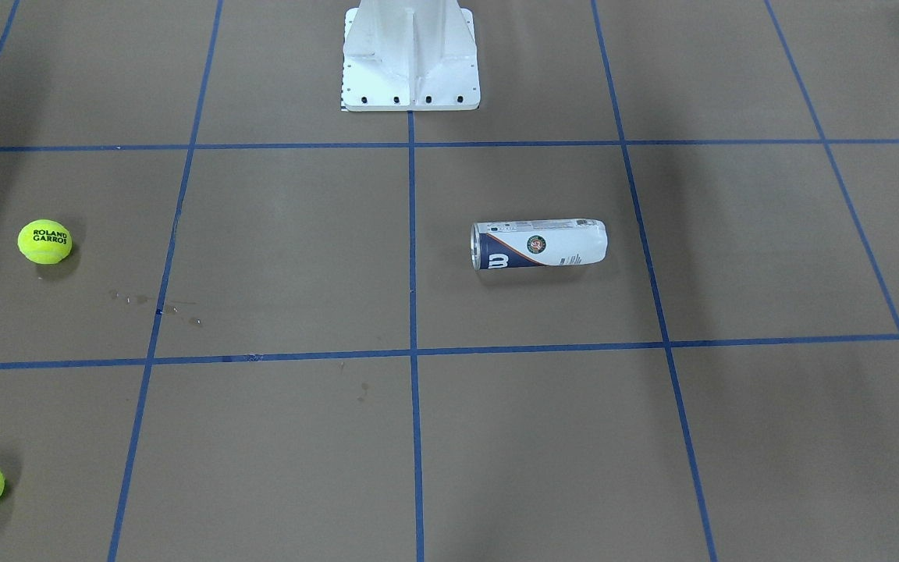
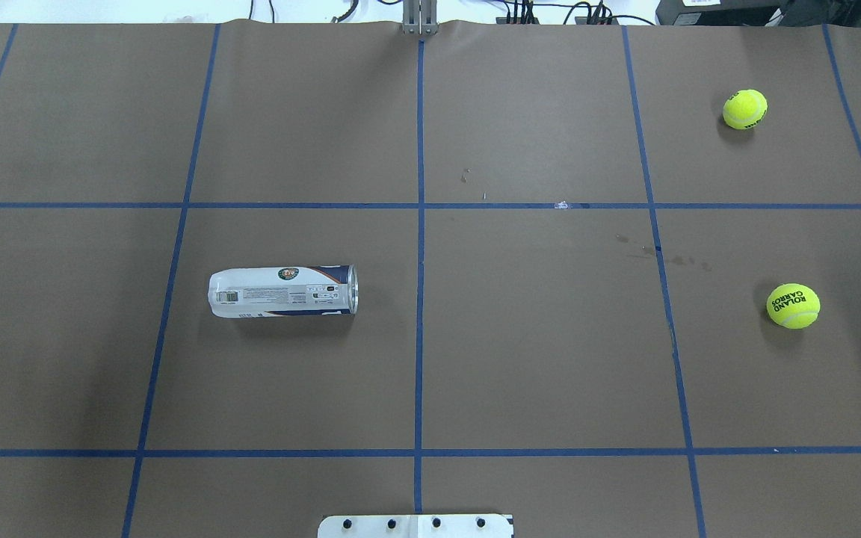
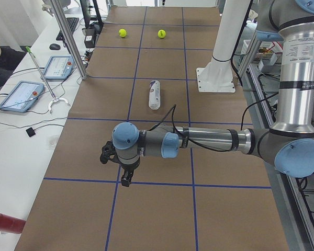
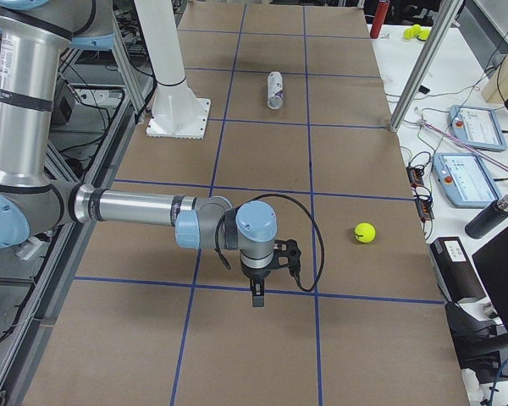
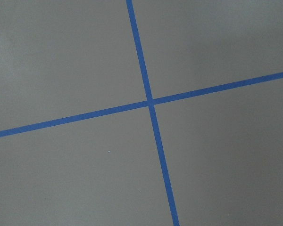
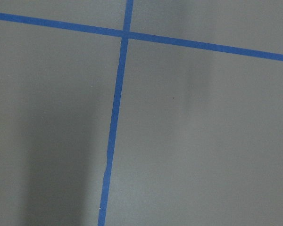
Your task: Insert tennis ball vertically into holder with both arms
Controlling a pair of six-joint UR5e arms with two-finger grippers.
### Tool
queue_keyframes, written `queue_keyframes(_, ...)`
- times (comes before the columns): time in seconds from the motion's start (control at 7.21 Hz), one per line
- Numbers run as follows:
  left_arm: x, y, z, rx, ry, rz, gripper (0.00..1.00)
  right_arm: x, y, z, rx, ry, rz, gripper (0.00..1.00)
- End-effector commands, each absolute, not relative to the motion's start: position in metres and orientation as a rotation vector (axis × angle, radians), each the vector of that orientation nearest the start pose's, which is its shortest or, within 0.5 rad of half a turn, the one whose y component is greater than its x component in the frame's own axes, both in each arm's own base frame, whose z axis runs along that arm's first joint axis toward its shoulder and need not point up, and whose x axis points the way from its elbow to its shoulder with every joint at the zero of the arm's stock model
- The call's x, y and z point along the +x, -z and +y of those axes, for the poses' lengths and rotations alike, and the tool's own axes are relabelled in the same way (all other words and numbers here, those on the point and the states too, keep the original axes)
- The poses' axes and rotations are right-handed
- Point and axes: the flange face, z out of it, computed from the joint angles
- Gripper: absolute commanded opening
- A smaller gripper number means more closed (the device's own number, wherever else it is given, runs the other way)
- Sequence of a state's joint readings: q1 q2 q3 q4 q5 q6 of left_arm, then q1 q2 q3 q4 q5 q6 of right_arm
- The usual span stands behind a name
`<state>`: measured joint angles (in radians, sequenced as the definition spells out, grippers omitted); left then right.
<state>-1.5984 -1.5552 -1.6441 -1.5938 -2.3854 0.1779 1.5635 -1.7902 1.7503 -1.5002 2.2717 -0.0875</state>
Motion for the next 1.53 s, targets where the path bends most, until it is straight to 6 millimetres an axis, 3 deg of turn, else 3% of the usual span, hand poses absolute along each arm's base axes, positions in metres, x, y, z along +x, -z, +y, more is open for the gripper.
queue_keyframes(0.0,-0.074,-0.622,-0.487,0.164,-0.176,0.812,1.0,0.066,-0.666,-0.402,0.059,0.102,-0.699,1.0)
queue_keyframes(0.42,-0.073,-0.599,-0.496,0.224,-0.204,0.807,1.0,0.066,-0.656,-0.408,0.08,0.109,-0.692,1.0)
queue_keyframes(0.55,-0.074,-0.582,-0.507,0.284,-0.225,0.801,1.0,0.067,-0.651,-0.414,0.103,0.114,-0.69,1.0)
queue_keyframes(0.69,-0.074,-0.557,-0.524,0.379,-0.265,0.79,1.0,0.067,-0.636,-0.422,0.195,0.138,-0.686,1.0)
queue_keyframes(0.97,-0.064,-0.5,-0.563,0.548,-0.362,0.777,1.0,0.067,-0.638,-0.423,0.25,0.157,-0.687,1.0)
queue_keyframes(1.11,-0.059,-0.473,-0.573,0.596,-0.395,0.82,1.0,0.066,-0.645,-0.424,0.234,0.152,-0.692,1.0)
queue_keyframes(1.39,-0.048,-0.446,-0.577,0.627,-0.404,0.911,1.0,0.065,-0.649,-0.42,0.226,0.149,-0.706,1.0)
